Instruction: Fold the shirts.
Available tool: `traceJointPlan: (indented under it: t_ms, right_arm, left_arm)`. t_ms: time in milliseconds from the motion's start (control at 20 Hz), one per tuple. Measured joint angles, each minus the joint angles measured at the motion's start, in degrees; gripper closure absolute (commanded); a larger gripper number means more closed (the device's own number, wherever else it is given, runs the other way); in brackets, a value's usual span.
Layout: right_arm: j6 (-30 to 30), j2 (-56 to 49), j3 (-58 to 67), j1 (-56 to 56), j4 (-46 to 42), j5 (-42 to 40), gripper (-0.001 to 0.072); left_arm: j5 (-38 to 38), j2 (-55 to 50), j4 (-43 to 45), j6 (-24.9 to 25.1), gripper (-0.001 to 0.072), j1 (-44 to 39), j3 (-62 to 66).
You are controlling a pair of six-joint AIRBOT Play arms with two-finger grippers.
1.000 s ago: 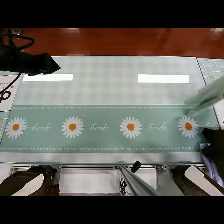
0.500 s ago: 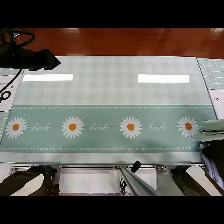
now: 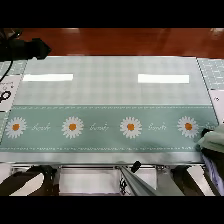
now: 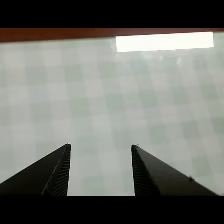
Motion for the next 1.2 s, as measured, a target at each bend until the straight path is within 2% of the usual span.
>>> traceJointPlan:
  t_ms: [350, 900, 1000, 1050, 1200]
  right_arm:
    - [-4.96, 5.20, -12.96, -8.66, -8.15, 0.04, 0.0679]
    - [-8.98, 7.41, -16.02, -10.51, -17.14, 0.11, 0.0667]
    - [-9.31, 7.93, -16.26, -10.51, -17.92, 0.17, 0.0498]
    - [-9.42, 8.22, -16.26, -10.51, -18.23, 0.20, 0.0449]
    - [-9.51, 8.66, -16.37, -10.56, -18.49, 0.20, 0.0238]
  left_arm:
    - [4.90, 0.00, 0.22, 0.39, 0.0272, 6.38, 0.00]
    - [7.50, 0.00, 0.22, 0.42, 0.0272, 9.53, 0.11]
    - [8.09, 0.00, 0.20, 0.42, 0.0272, 9.53, 0.11]
    - [8.72, 0.00, 0.17, 0.42, 0.0272, 9.53, 0.11]
    - [9.73, 0.00, 0.13, 0.42, 0.0272, 9.53, 0.11]
